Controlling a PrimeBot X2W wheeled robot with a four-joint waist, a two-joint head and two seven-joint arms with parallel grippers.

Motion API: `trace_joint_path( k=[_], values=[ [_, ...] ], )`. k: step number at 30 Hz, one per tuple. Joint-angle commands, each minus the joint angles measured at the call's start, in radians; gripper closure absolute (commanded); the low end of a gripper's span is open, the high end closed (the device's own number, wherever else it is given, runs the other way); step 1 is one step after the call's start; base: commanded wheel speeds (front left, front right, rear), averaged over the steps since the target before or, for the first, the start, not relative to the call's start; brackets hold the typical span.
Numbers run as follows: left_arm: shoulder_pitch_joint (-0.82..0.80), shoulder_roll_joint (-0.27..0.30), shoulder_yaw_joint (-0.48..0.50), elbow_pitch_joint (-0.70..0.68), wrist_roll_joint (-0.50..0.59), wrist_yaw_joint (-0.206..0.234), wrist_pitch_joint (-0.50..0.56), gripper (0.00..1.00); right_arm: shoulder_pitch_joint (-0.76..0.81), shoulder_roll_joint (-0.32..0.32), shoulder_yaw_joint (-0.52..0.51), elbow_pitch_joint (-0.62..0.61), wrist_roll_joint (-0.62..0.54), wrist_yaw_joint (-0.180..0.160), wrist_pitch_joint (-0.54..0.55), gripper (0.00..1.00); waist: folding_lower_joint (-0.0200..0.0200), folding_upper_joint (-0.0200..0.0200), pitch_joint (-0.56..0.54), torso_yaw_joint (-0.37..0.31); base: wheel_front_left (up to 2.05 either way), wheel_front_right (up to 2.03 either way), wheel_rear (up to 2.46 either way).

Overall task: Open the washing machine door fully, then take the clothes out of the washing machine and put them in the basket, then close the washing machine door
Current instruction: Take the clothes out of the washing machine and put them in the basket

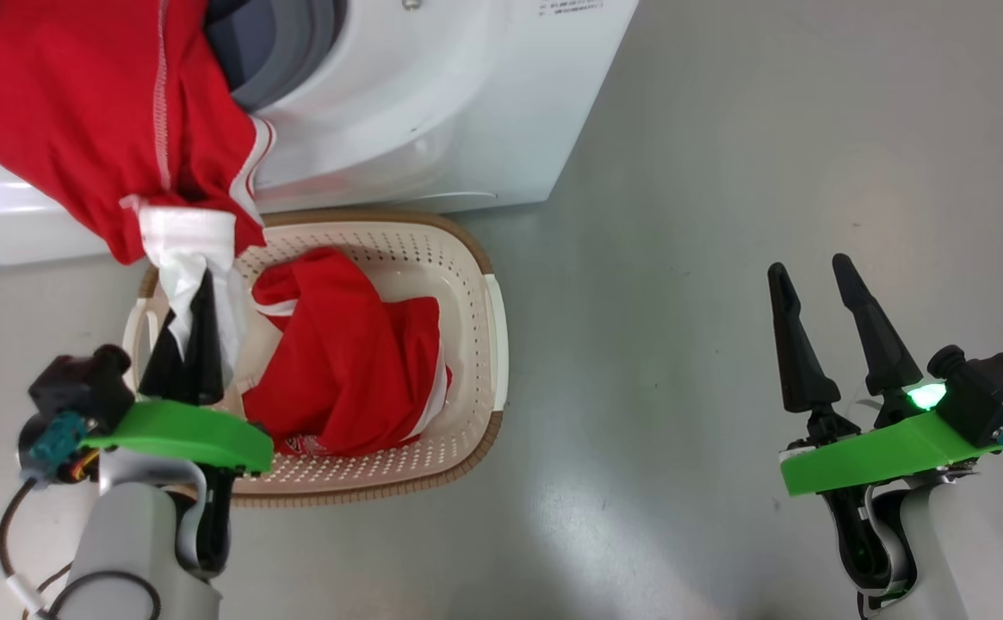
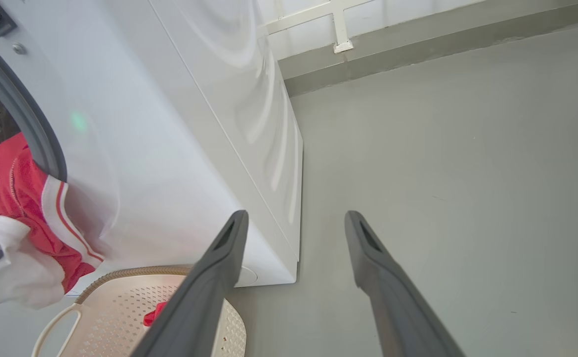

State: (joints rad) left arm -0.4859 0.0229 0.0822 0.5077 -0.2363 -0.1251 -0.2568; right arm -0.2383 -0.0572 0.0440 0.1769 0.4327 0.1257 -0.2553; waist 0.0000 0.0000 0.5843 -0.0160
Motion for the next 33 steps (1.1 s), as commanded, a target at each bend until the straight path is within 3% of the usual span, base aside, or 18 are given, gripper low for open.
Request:
trace_joint_path(
  k=[1,8,10,11,12,22,33],
  values=[
    [-0.006,0.027,0.022,-0.005,0.017,-0.005,-0.005,0.9,-0.001,0.003,0.021,-0.025,0.0,0.005,-0.006,0.0,0.0,0.0,0.015,-0.002,0.0,0.0,0.0],
    [-0.069,0.027,0.018,0.089,0.023,-0.005,-0.005,0.51,-0.019,0.004,0.014,-0.028,-0.005,0.005,-0.006,0.0,0.0,0.0,0.041,0.0,0.0,0.0,0.0],
    [-0.079,0.027,0.022,0.098,0.025,-0.005,-0.005,0.15,-0.024,0.005,0.014,-0.027,-0.006,0.005,-0.006,0.0,0.0,0.0,0.046,0.0,0.0,0.0,0.0],
    [-0.083,0.027,0.025,0.101,0.025,-0.005,-0.005,0.04,-0.026,0.005,0.013,-0.027,-0.007,0.005,-0.006,0.0,0.0,0.0,0.047,0.0,0.0,0.0,0.0],
    [-0.086,0.027,0.026,0.103,0.025,-0.005,-0.005,0.0,-0.027,0.005,0.012,-0.026,-0.007,0.005,-0.006,0.0,0.0,0.0,0.047,0.0,0.0,0.0,0.0],
    [-0.084,0.027,0.023,0.093,-0.002,-0.005,-0.005,0.0,-0.029,0.006,0.003,-0.027,-0.011,0.005,-0.006,0.0,0.0,0.0,0.039,0.011,0.0,0.0,0.0],
    [-0.037,0.027,0.026,-0.04,0.0,-0.006,-0.005,0.0,-0.019,0.004,-0.002,-0.024,-0.014,0.005,-0.006,0.0,0.0,0.0,0.01,0.025,0.0,0.0,0.0]
  ],
)
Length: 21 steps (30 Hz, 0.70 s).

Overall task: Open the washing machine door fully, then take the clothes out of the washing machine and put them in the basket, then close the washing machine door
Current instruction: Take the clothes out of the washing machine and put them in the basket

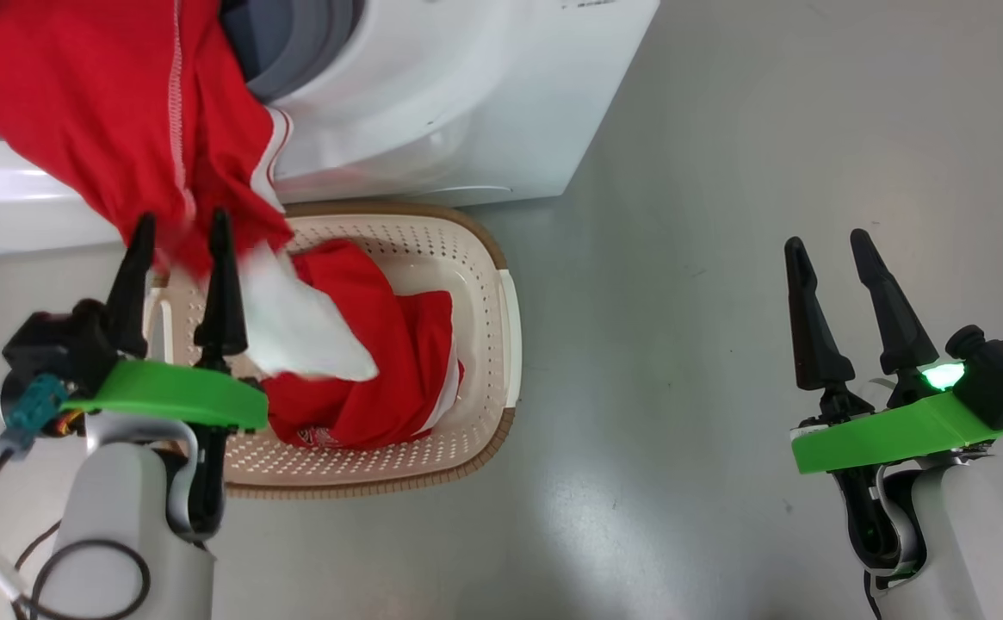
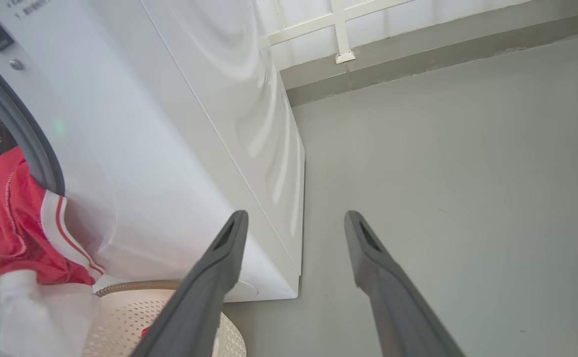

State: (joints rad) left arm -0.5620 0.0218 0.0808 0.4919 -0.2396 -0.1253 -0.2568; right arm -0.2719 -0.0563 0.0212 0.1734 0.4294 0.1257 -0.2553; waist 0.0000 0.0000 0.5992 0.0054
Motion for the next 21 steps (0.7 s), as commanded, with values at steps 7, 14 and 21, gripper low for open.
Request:
trace_joint_path(
  k=[7,14,21],
  values=[
    [0.105,0.028,0.048,-0.128,0.02,-0.005,-0.005,0.0,0.027,-0.005,0.017,-0.017,-0.011,0.005,-0.006,0.0,0.0,0.0,-0.033,0.017,0.0,0.0,0.0],
    [0.191,0.028,0.035,-0.228,0.02,-0.005,-0.005,0.0,0.042,-0.013,0.016,-0.017,-0.013,0.005,-0.006,0.0,0.0,0.0,-0.055,0.03,0.0,0.0,0.0],
    [0.287,0.028,0.015,-0.308,0.016,-0.005,-0.005,0.0,0.056,-0.022,0.016,-0.014,-0.015,0.005,-0.006,0.0,0.0,0.0,-0.07,0.036,0.0,0.0,0.0]
  ],
)
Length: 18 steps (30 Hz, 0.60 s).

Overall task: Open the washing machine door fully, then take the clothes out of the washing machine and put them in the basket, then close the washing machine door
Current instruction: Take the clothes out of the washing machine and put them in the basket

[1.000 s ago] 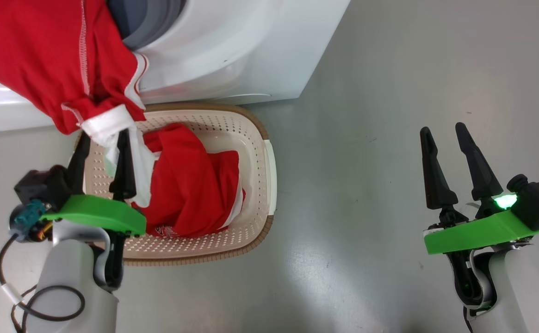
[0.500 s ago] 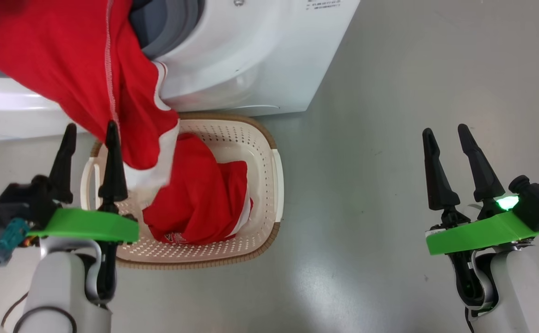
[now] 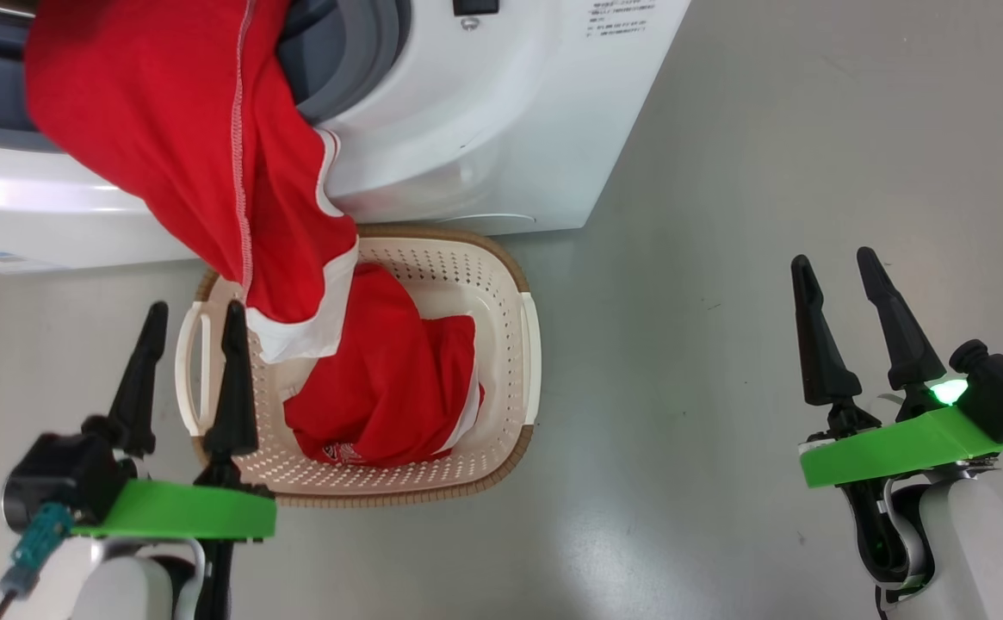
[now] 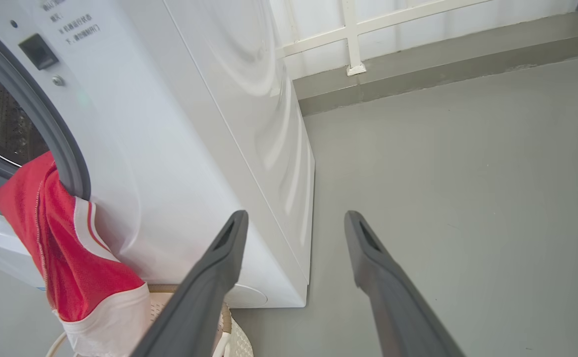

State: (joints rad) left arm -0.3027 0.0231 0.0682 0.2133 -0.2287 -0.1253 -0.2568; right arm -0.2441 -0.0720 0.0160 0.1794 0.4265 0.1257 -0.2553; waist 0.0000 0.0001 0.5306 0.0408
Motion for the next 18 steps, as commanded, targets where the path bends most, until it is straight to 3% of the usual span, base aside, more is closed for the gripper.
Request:
trace_joint_path(
  k=[1,9,18],
  values=[
    [0.04,0.027,0.026,-0.041,0.003,-0.003,-0.005,0.0,0.029,-0.007,0.02,-0.02,-0.012,0.005,-0.006,0.0,0.0,-0.0001,-0.003,0.001,0.0,0.0,0.0],
    [0.087,0.027,0.013,-0.103,-0.018,0.021,-0.005,0.0,0.038,-0.014,0.017,-0.017,-0.021,0.005,-0.006,0.0,0.0,-0.0001,-0.007,0.006,0.0,0.0,0.0],
    [0.027,0.027,0.005,-0.111,-0.015,0.014,-0.005,0.0,0.044,-0.014,0.021,-0.014,-0.024,0.005,-0.006,0.0,0.0,-0.0001,-0.016,0.005,0.0,0.0,0.0]
  ],
)
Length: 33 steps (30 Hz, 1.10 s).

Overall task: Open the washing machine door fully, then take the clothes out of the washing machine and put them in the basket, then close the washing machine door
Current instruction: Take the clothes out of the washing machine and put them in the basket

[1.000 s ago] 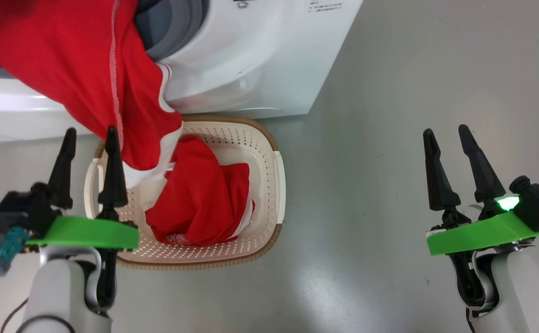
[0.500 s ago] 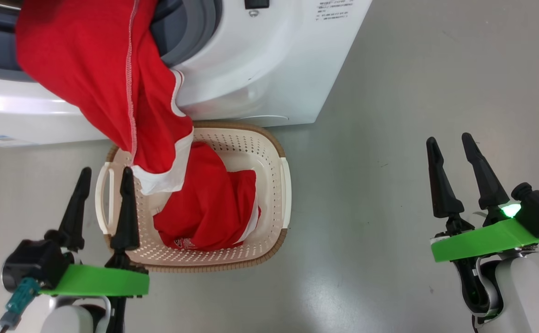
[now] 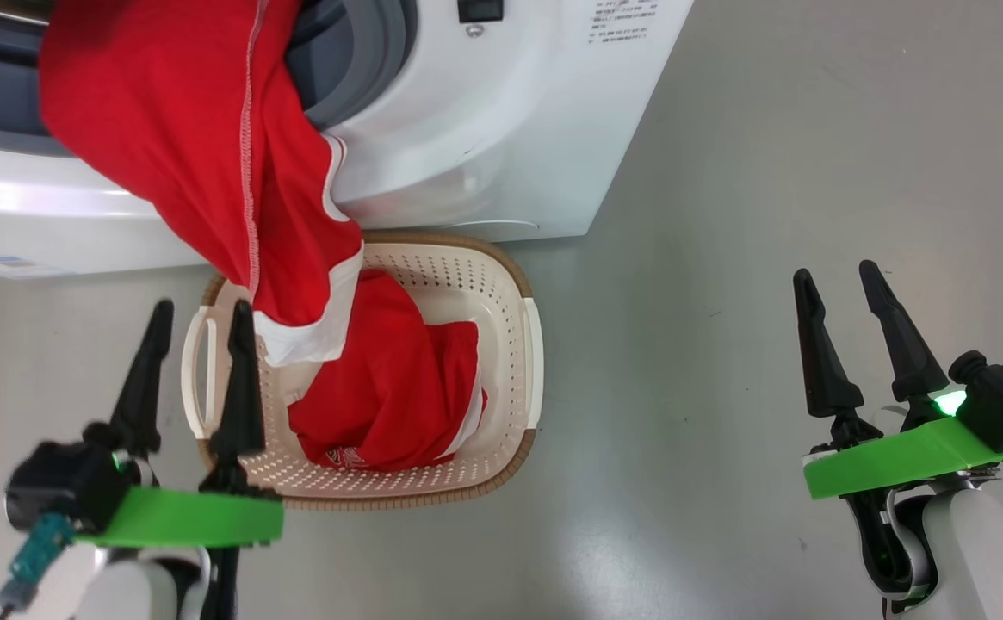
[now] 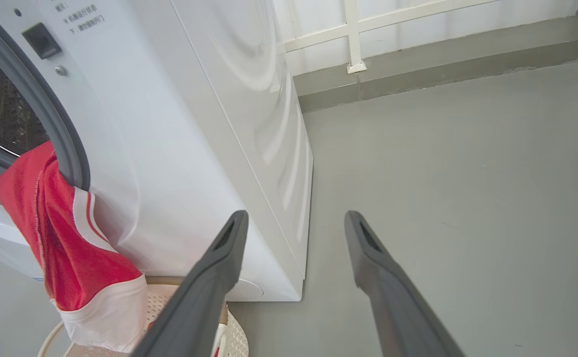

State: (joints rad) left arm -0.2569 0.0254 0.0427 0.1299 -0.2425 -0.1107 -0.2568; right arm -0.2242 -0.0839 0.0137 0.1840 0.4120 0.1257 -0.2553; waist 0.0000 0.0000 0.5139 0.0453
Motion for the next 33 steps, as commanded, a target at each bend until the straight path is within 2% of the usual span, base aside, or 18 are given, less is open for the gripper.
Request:
trace_joint_path(
  k=[1,7,11,16,25,33],
  values=[
    [-0.036,0.025,0.034,-0.025,-0.002,-0.003,-0.005,0.0,0.024,-0.002,0.024,-0.018,-0.01,0.005,-0.006,0.0,0.0,0.0,0.003,0.001,0.0,0.0,0.0],
    [-0.154,0.025,0.063,0.008,0.027,-0.012,-0.005,0.0,0.019,-0.002,0.028,-0.02,-0.012,0.005,-0.006,0.0,0.0,0.0,0.014,-0.003,0.0,0.0,0.0],
    [-0.266,0.031,0.095,0.083,0.048,-0.018,-0.005,0.0,0.013,0.0,0.035,-0.02,-0.012,0.005,-0.006,0.0,0.0,0.0,0.024,-0.016,0.0,0.0,0.0],
    [-0.389,0.077,0.089,0.192,0.049,-0.019,-0.005,0.0,0.001,0.004,0.046,-0.019,-0.007,0.005,-0.006,0.0,0.0,0.0,0.038,-0.041,0.0,0.0,0.0],
    [-0.583,0.192,0.099,0.49,0.014,-0.02,-0.005,0.0,-0.017,0.014,0.062,-0.022,-0.001,0.005,-0.006,0.0,0.0,0.0,0.076,-0.087,0.0,0.0,0.0],
    [-0.678,0.24,0.079,0.66,-0.039,-0.02,-0.005,0.0,-0.028,0.02,0.062,-0.029,-0.002,0.005,-0.006,0.0,0.0,0.0,0.102,-0.112,0.0,0.0,0.0]
  ],
)
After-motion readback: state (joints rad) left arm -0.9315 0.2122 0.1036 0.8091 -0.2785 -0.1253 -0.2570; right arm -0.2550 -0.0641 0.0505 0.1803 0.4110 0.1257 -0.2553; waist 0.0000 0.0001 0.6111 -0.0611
